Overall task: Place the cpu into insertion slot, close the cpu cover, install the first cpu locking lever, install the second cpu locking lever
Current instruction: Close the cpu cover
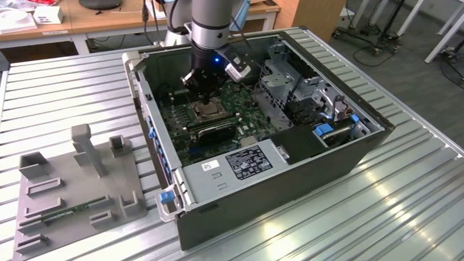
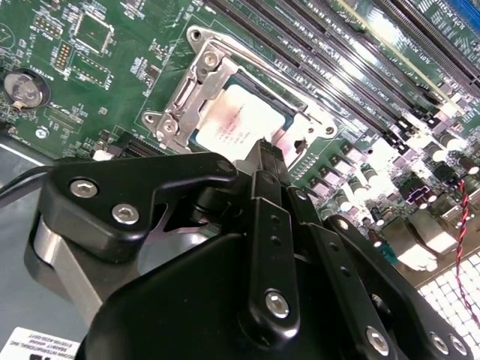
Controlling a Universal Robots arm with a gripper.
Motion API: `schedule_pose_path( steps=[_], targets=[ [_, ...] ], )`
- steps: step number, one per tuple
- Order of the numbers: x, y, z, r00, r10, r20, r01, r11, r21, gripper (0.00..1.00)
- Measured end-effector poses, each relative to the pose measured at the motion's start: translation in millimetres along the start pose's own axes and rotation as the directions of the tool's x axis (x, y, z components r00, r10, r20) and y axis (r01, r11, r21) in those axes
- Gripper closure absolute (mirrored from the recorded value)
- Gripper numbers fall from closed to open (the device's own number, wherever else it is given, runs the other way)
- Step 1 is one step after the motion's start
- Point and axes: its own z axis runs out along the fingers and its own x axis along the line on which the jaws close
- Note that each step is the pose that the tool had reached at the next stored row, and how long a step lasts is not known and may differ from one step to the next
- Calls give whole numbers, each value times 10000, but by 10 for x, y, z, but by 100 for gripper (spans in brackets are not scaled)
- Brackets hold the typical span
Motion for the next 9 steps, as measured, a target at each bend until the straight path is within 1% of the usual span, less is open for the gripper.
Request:
schedule_pose_path(
  steps=[5,9],
  targets=[
    [57,3,29,10000,0,-1,0,10000,2,89],
    [75,5,36,10000,0,0,0,10000,3,89]
  ],
)
